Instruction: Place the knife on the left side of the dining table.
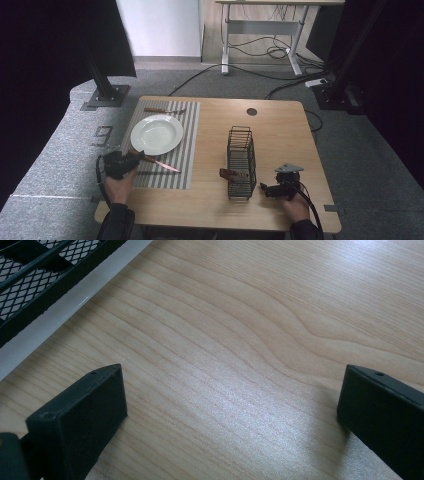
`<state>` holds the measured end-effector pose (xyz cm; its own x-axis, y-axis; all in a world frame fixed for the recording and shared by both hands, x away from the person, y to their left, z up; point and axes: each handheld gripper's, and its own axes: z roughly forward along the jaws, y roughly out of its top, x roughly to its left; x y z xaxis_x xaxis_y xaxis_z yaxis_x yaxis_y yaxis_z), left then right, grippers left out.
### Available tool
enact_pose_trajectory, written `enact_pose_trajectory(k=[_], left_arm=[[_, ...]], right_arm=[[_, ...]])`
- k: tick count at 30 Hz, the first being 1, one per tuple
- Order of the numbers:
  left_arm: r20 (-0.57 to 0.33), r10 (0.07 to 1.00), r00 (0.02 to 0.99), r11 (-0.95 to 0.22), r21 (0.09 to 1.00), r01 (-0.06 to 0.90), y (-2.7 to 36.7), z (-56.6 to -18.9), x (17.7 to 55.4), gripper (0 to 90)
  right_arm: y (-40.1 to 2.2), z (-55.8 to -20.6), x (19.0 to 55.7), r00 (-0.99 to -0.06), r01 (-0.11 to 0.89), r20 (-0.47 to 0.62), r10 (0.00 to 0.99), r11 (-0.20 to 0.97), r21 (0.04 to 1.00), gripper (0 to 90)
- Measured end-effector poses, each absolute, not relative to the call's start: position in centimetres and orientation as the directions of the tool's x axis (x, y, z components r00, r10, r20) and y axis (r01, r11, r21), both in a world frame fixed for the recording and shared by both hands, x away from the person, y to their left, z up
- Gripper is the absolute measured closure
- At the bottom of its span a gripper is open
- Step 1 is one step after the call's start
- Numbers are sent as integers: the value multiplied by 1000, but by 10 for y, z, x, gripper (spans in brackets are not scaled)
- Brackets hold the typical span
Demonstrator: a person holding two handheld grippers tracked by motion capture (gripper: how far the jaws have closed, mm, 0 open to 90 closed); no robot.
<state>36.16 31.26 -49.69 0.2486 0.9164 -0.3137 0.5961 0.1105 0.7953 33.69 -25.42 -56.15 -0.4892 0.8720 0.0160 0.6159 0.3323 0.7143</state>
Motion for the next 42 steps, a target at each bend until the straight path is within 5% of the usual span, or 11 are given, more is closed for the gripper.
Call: enact_pose_trajectory(k=[9,14,28,42], left_arm=[[-390,893,226,179,766,617,328,-518,363,485],[-359,906,223,142,757,638,332,-523,367,421],[-419,885,201,180,708,683,342,-537,371,406],[-305,929,210,66,694,716,342,-543,371,380]], right_arm=[[-254,-561,337,-489,616,16,872,332,714,0],[-254,-561,337,-489,616,16,872,332,714,0],[-254,-562,337,-489,616,17,872,332,714,0],[-254,-562,337,-489,616,16,872,332,714,0]])
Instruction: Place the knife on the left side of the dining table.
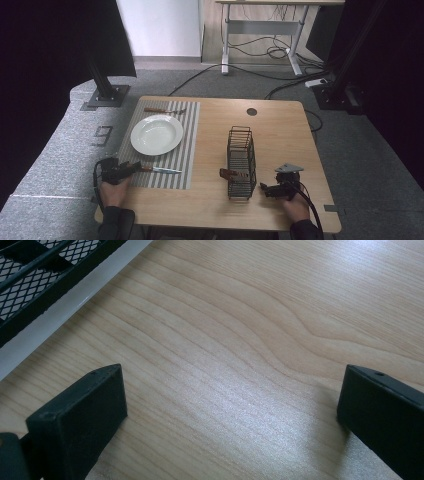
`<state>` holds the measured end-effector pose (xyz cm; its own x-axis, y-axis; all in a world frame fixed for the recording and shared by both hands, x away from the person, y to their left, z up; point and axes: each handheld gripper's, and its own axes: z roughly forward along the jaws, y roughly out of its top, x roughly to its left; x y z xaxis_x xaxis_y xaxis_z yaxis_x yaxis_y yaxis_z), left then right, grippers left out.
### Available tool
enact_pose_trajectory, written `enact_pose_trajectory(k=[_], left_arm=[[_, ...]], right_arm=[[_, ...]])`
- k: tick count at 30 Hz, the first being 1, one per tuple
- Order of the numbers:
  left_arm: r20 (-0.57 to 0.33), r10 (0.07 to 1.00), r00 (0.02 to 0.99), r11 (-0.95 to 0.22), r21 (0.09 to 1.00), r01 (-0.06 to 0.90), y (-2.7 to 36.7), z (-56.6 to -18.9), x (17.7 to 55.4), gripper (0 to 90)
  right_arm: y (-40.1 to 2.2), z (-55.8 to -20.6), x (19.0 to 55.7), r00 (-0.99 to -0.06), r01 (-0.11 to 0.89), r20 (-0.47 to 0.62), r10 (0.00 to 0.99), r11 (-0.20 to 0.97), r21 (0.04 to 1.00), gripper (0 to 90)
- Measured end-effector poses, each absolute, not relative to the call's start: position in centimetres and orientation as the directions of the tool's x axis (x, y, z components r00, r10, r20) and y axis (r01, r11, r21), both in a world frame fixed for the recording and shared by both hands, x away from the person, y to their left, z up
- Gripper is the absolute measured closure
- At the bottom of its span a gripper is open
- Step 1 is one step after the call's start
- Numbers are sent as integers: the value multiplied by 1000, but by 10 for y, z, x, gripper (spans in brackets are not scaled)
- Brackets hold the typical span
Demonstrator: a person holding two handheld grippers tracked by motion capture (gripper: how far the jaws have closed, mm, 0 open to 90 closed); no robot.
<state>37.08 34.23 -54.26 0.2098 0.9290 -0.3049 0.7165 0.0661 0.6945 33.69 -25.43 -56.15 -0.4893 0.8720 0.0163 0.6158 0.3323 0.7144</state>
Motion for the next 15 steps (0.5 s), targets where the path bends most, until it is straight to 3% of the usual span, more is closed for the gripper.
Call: enact_pose_trajectory(k=[4,5,9,15], left_arm=[[-238,948,212,14,697,717,339,-542,371,372],[-168,960,225,-46,698,715,334,-541,371,341],[-89,969,230,-99,713,694,328,-537,369,221],[5,955,298,-210,720,661,320,-525,356,122]], right_arm=[[-254,-562,337,-489,616,17,872,332,714,0],[-254,-562,337,-489,616,17,872,332,714,0],[-254,-562,337,-489,616,16,872,332,714,0],[-254,-562,337,-489,616,17,872,332,714,0]])
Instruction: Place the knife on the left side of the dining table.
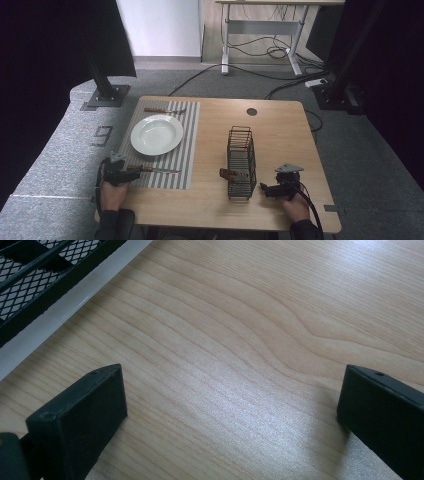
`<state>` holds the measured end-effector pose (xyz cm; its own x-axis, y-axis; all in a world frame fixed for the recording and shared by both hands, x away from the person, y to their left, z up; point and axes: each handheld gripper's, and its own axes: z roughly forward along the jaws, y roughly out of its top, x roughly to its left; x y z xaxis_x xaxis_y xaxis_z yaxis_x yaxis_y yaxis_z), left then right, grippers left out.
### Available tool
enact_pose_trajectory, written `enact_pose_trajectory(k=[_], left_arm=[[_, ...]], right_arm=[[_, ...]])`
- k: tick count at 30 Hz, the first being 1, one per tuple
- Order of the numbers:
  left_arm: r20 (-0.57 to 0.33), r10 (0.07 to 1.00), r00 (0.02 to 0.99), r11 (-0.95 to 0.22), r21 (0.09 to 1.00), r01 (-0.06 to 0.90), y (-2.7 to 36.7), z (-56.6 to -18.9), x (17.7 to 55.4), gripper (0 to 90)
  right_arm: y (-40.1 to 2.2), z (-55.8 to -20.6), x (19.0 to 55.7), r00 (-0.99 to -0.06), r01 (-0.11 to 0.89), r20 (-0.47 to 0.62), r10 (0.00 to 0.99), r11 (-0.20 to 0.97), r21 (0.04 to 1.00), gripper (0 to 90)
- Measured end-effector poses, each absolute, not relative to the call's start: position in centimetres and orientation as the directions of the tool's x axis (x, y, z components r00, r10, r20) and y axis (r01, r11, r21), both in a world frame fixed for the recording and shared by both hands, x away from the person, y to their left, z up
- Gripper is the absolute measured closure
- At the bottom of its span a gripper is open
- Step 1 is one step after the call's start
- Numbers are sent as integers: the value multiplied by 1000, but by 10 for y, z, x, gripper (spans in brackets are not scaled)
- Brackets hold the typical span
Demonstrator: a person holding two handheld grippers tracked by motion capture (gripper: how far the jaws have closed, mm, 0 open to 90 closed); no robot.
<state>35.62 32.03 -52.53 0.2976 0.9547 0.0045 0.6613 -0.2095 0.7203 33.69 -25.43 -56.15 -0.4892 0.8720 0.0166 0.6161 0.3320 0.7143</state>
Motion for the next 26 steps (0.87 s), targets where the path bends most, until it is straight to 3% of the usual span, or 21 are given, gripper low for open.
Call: enact_pose_trajectory(k=[4,10,13,16,26], left_arm=[[25,947,322,-245,705,665,318,-526,351,0],[7,948,318,-233,697,678,323,-537,346,0],[41,946,322,-263,679,686,324,-547,348,0],[-2,951,310,-229,669,707,328,-547,349,0],[-2,951,309,-231,661,714,328,-548,349,0]], right_arm=[[-254,-562,337,-489,616,16,872,332,714,0],[-254,-562,337,-489,616,16,872,332,714,0],[-254,-562,337,-489,616,16,872,332,714,0],[-254,-562,337,-490,615,15,872,333,714,0],[-254,-562,337,-490,616,16,872,333,714,0]])
